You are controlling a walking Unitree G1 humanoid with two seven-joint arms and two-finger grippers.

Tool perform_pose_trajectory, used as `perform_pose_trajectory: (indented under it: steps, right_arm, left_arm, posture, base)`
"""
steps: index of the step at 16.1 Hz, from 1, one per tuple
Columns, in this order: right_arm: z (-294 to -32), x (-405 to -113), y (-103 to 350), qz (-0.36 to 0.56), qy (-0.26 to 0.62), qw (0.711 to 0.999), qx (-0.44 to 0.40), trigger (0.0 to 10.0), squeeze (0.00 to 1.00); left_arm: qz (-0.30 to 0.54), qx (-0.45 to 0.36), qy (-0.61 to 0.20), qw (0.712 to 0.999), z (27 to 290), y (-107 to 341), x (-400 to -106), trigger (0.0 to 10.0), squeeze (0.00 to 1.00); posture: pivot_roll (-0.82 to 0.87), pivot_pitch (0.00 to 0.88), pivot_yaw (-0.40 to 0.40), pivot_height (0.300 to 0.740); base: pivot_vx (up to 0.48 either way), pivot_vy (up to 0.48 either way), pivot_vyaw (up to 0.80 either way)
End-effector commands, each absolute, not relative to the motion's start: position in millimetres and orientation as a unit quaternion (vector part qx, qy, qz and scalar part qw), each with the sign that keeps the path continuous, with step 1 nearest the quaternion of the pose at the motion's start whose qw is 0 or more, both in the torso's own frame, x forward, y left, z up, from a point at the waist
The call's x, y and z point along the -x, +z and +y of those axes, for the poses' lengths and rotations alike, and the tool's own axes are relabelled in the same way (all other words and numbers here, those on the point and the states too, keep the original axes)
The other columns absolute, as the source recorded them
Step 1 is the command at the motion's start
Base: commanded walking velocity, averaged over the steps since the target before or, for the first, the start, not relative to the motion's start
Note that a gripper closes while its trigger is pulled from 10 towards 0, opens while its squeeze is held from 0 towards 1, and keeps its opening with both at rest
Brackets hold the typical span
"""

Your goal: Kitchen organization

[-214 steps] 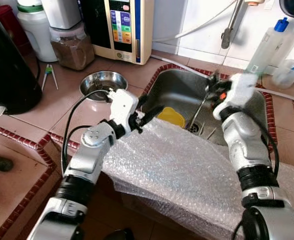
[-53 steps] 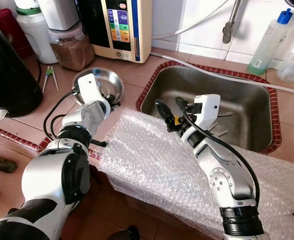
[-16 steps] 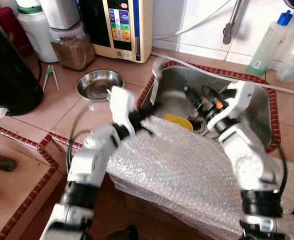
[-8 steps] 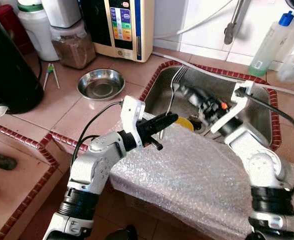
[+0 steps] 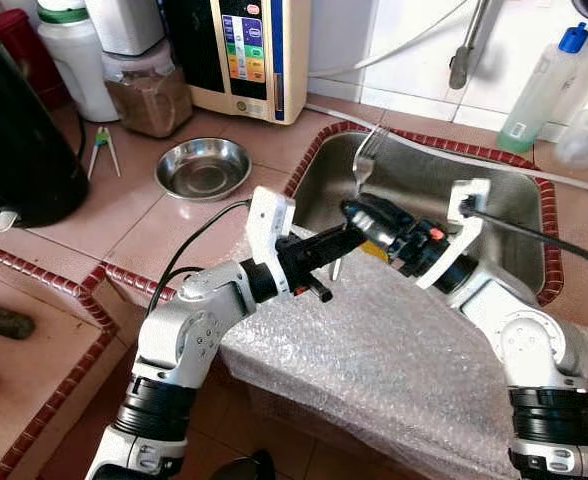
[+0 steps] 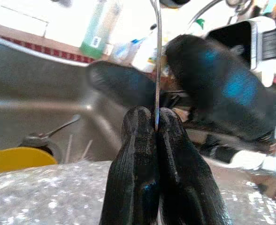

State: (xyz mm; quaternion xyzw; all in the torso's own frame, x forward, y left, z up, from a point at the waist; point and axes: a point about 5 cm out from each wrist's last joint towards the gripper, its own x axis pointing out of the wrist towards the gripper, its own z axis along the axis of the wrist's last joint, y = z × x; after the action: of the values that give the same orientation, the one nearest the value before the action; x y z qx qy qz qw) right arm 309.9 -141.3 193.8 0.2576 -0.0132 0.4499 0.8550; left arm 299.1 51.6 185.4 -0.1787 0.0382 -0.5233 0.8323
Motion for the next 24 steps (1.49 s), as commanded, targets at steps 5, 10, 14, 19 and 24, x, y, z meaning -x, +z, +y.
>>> perform_pose_trajectory:
  steps: [5, 10, 14, 19, 24]
  right_arm:
    - [-140.0, -326.2, 206.4, -0.058, 0.401, 0.882, -0.241, 0.0, 0.0]
    - [-161.0, -333.6, 212.1, -0.086, 0.358, 0.879, -0.301, 0.0, 0.0]
    - [-160.5, -333.7, 211.8, -0.086, 0.362, 0.878, -0.3, 0.0, 0.0]
    - [-161.8, -332.2, 210.6, -0.083, 0.365, 0.878, -0.299, 0.0, 0.0]
    - [-161.6, -333.3, 207.8, -0.079, 0.361, 0.881, -0.297, 0.0, 0.0]
  left_arm:
    - [0.056, 0.169, -0.563, 0.807, 40.1, 183.6, -288.4, 0.0, 0.0]
    - [0.059, 0.172, -0.559, 0.809, 44.9, 183.5, -291.9, 0.0, 0.0]
    - [0.06, 0.181, -0.547, 0.815, 49.7, 183.3, -298.1, 0.0, 0.0]
    - [0.062, 0.19, -0.52, 0.83, 56.0, 179.2, -305.5, 0.0, 0.0]
    - [0.064, 0.192, -0.498, 0.843, 57.8, 177.7, -312.7, 0.0, 0.0]
  posture:
    - [-0.04, 0.107, 0.03, 0.74]
    - [-0.04, 0.104, 0.032, 0.74]
    - [-0.04, 0.102, 0.032, 0.74]
    - [-0.04, 0.099, 0.036, 0.74]
    - [-0.04, 0.095, 0.038, 0.74]
  base:
    - [0.0, 0.0, 0.0]
    - [0.0, 0.0, 0.0]
    - [0.0, 0.0, 0.0]
    - [0.0, 0.0, 0.0]
    - [0.0, 0.0, 0.0]
